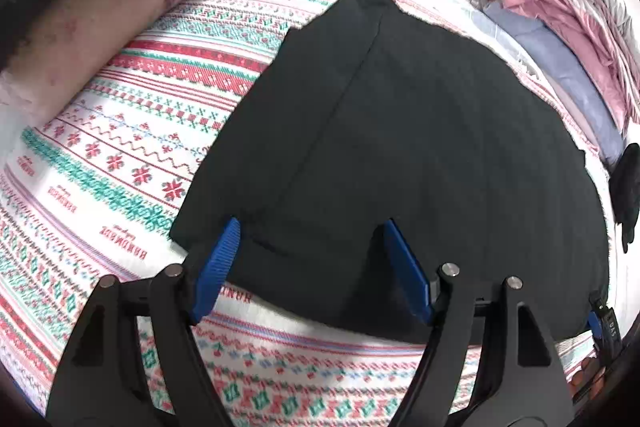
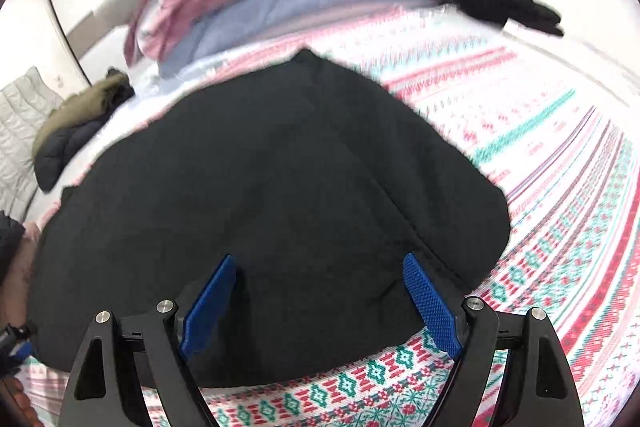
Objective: Fold large clothes
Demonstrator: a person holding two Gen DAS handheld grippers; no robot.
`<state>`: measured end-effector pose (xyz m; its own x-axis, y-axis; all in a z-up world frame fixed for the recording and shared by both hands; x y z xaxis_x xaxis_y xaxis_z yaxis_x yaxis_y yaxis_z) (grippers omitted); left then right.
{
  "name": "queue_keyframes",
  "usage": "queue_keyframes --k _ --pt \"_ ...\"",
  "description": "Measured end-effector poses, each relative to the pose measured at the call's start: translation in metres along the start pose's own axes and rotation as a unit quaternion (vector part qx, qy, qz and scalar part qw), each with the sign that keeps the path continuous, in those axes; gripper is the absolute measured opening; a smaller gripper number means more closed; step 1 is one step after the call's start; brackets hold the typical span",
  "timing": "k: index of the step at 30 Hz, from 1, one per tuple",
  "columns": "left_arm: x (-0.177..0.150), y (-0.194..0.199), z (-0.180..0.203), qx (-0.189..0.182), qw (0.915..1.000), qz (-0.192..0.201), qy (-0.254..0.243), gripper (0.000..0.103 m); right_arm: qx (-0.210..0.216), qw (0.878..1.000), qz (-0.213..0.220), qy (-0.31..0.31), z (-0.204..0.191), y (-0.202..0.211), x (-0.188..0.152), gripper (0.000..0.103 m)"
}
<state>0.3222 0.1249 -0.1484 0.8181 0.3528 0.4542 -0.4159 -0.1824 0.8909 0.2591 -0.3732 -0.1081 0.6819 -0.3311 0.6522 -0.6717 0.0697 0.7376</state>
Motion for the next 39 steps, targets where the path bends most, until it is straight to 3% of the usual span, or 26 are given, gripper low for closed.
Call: queue_keyframes --k 4,9,13,16,18,20,22,24,27,31,33,39 --pt "0.001 0.001 0.001 0.005 0.9999 0.005 -0.008 0.075 -0.024 0.999 -0.010 0.022 -0.002 -0.011 -0.002 0.092" --pt "0.007 0.012 -0.008 0.008 0.9998 0.015 0.006 0.075 0.046 0.998 0.013 -0.046 0.011 0.009 0.007 0.090" --pt "0.023 0.047 -0.005 0.048 0.9943 0.092 -0.025 0.075 0.075 0.988 0.057 -0.121 0.028 0.040 0.014 0.090" --pt "0.017 0.074 0.027 0.038 0.9859 0.139 -0.085 0.075 0.043 0.983 0.070 -0.165 0.041 0.053 0.009 0.090" --pt "0.003 0.081 0.058 0.004 0.9832 0.132 -0.126 0.075 0.045 0.980 0.060 -0.183 0.040 0.051 0.003 0.090" --pt "-0.016 0.086 0.098 -0.024 0.9739 0.127 -0.186 0.075 0.041 0.981 0.038 -0.185 0.037 0.045 -0.003 0.090" --pt "-0.027 0.091 0.134 -0.028 0.9617 0.139 -0.235 0.075 0.025 0.983 0.012 -0.179 0.038 0.035 -0.010 0.090" --pt "-0.030 0.091 0.163 -0.037 0.9549 0.137 -0.261 0.075 0.032 0.976 -0.017 -0.214 0.046 0.022 -0.022 0.090" --pt "-0.030 0.074 0.188 -0.057 0.9566 0.102 -0.267 0.075 0.059 0.968 -0.011 -0.244 0.052 0.022 -0.022 0.090" --pt "-0.029 0.021 0.203 -0.026 0.9624 0.051 -0.266 0.078 0.061 0.971 -0.019 -0.229 0.046 0.015 -0.022 0.090" --pt "-0.029 0.008 0.199 -0.027 0.9658 0.052 -0.252 0.088 0.057 0.973 -0.019 -0.221 0.044 0.013 -0.022 0.091" --pt "-0.015 0.020 0.198 -0.010 0.9652 0.049 -0.257 0.087 0.061 0.972 -0.016 -0.225 0.044 0.009 -0.019 0.092"
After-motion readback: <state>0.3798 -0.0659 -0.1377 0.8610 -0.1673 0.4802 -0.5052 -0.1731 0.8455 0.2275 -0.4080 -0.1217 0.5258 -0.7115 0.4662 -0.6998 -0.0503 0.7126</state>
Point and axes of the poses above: each gripper's, at about its wrist camera, not at the fingertips, and y roughly against the way its jaws point, z to its right, x to its top, the point moved 9 cm from there along -y, roughly the way its jaws point, and after that the axes turned 12 degrees about x, right-handed, at the moved point
